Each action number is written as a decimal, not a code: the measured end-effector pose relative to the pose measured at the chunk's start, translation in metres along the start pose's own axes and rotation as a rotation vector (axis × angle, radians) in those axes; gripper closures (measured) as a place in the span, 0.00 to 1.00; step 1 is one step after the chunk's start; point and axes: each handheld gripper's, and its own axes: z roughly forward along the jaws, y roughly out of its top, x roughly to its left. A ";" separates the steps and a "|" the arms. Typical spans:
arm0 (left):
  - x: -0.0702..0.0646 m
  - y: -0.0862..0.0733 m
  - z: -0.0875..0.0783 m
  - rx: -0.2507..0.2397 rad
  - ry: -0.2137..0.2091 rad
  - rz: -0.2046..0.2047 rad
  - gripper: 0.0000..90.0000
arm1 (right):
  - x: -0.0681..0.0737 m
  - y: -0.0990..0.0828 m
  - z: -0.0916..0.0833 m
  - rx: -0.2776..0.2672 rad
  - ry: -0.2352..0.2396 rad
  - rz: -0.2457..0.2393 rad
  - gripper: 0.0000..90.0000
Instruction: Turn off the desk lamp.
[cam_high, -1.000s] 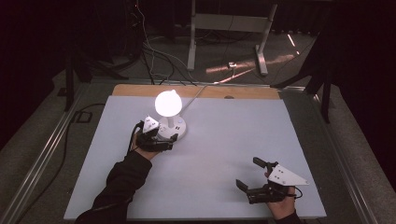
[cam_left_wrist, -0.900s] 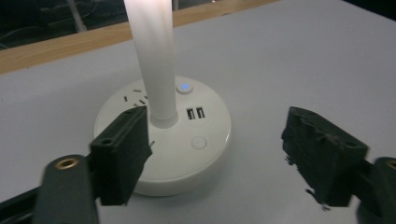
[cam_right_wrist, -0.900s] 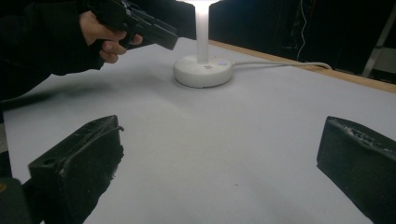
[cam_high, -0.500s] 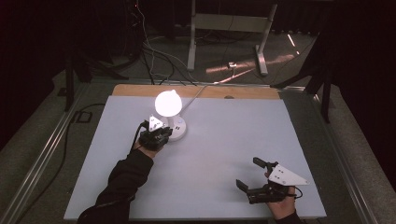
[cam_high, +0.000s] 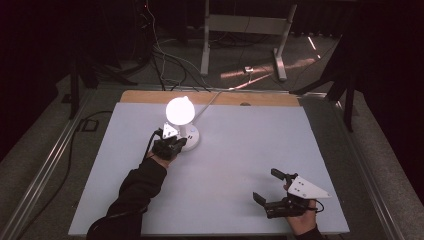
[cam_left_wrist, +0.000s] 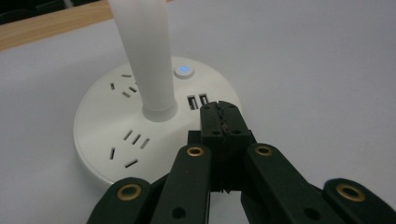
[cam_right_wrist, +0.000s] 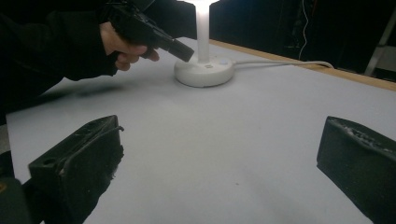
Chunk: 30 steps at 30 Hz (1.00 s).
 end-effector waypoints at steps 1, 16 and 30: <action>0.000 0.001 0.001 0.005 -0.002 0.005 1.00 | 0.000 0.000 0.000 0.000 0.000 0.000 0.00; 0.005 0.004 0.012 0.037 0.004 0.000 1.00 | -0.001 0.000 -0.001 -0.001 0.000 0.002 0.00; 0.006 0.005 0.014 0.068 -0.006 0.023 1.00 | -0.001 -0.001 0.000 0.002 -0.001 0.003 0.00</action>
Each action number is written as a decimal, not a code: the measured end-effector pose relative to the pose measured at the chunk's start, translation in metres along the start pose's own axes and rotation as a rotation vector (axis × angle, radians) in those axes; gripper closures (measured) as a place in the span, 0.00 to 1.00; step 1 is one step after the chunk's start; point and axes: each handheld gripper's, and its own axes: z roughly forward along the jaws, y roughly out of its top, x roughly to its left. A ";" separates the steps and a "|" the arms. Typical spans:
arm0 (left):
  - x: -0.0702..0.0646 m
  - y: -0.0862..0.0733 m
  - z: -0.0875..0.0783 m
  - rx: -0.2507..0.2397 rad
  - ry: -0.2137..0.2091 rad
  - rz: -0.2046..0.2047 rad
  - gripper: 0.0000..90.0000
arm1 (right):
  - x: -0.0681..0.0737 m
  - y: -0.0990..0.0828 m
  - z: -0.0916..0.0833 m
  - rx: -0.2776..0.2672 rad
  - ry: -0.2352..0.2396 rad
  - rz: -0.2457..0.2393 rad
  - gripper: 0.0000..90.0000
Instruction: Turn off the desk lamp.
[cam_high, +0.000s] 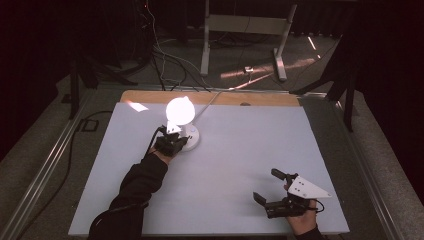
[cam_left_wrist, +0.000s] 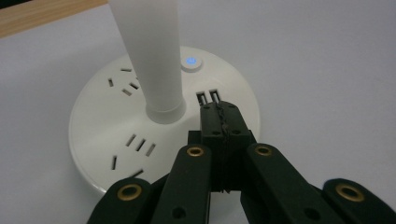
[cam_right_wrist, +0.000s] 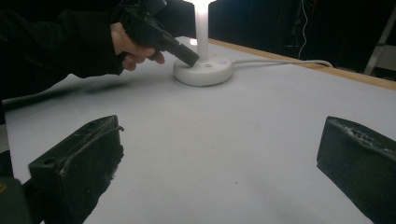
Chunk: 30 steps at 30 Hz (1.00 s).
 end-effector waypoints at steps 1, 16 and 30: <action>0.000 0.000 0.000 0.002 0.000 -0.004 1.00 | 0.000 0.000 0.000 0.001 0.000 0.000 0.00; -0.002 0.000 -0.001 -0.013 0.000 0.001 1.00 | 0.000 0.000 0.001 -0.001 -0.004 0.001 0.00; -0.004 0.004 -0.021 -0.088 -0.068 -0.042 1.00 | 0.000 0.000 0.000 -0.001 -0.008 0.002 0.00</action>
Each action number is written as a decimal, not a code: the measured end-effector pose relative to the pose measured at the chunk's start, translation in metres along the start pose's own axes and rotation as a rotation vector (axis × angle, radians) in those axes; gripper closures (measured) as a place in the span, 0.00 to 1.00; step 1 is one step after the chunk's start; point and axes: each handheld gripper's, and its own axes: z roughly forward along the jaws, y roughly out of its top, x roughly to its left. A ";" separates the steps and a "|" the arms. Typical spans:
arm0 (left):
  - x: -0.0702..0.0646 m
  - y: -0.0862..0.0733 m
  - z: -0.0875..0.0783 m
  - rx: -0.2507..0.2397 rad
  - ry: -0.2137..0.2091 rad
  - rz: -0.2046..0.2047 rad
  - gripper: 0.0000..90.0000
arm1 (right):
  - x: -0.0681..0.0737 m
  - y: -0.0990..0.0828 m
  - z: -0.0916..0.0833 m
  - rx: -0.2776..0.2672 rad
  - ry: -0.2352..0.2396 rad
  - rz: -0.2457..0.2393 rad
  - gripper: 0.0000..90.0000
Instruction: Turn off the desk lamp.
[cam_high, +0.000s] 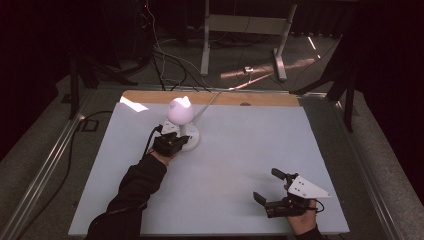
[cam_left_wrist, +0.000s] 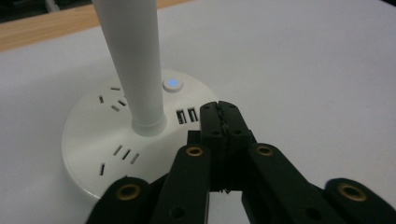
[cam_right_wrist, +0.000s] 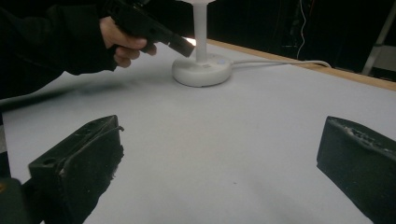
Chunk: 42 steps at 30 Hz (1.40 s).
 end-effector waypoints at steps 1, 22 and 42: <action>0.000 0.001 -0.002 -0.006 -0.010 -0.002 1.00 | 0.000 0.000 0.000 0.001 -0.001 0.000 0.00; -0.004 0.004 -0.034 -0.046 -0.114 -0.010 0.25 | -0.002 -0.001 0.001 0.002 -0.011 0.007 0.00; 0.006 -0.002 -0.066 -0.070 -0.237 -0.008 0.00 | -0.002 0.000 0.002 0.004 -0.011 0.005 0.00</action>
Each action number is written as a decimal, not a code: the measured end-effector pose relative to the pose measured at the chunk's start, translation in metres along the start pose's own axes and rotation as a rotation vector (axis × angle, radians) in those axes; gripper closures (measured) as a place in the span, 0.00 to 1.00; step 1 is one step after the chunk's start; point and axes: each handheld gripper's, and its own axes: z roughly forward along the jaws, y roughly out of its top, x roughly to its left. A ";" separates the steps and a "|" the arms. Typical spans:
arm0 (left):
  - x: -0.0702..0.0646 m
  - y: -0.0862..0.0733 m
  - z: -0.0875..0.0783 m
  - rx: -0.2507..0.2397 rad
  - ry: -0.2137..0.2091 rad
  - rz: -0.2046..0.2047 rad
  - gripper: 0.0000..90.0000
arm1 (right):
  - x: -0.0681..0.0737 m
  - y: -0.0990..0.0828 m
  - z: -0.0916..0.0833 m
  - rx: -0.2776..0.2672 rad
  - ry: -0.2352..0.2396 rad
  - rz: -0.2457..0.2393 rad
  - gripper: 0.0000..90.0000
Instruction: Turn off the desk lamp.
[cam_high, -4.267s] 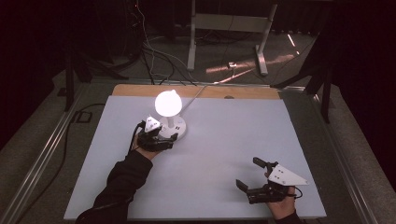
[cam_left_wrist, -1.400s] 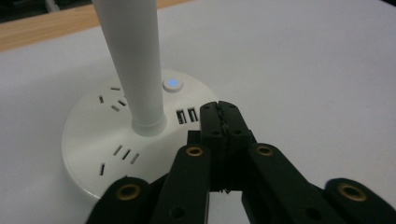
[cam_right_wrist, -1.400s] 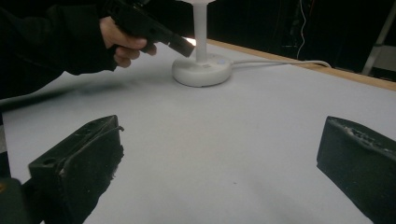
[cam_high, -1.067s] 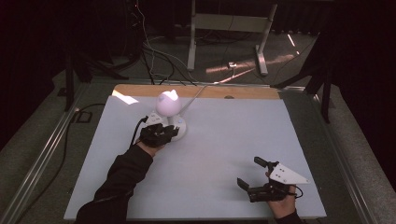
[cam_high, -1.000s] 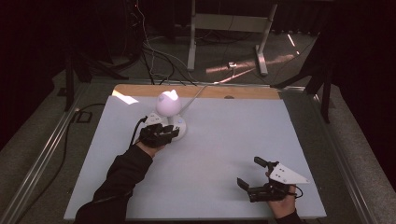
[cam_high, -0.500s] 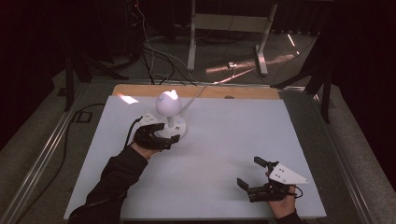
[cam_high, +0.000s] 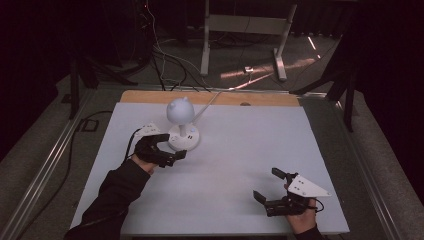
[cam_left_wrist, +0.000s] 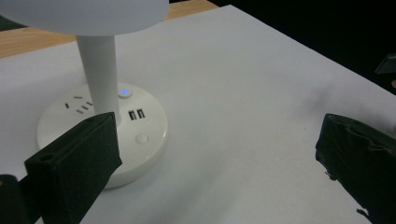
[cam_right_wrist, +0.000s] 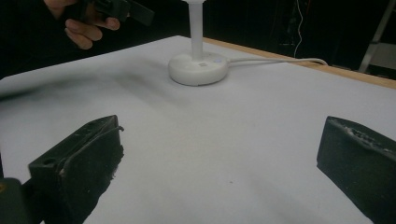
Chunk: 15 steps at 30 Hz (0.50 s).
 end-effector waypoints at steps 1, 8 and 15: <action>0.000 -0.001 -0.002 -0.002 -0.003 0.003 0.00 | 0.000 0.000 0.000 0.000 -0.001 -0.002 0.00; 0.001 -0.011 -0.016 0.000 -0.010 0.000 0.01 | 0.000 0.000 0.000 0.001 0.000 -0.001 0.00; 0.001 -0.029 -0.026 0.013 -0.011 -0.006 0.00 | 0.000 0.000 0.001 0.002 -0.001 -0.003 0.00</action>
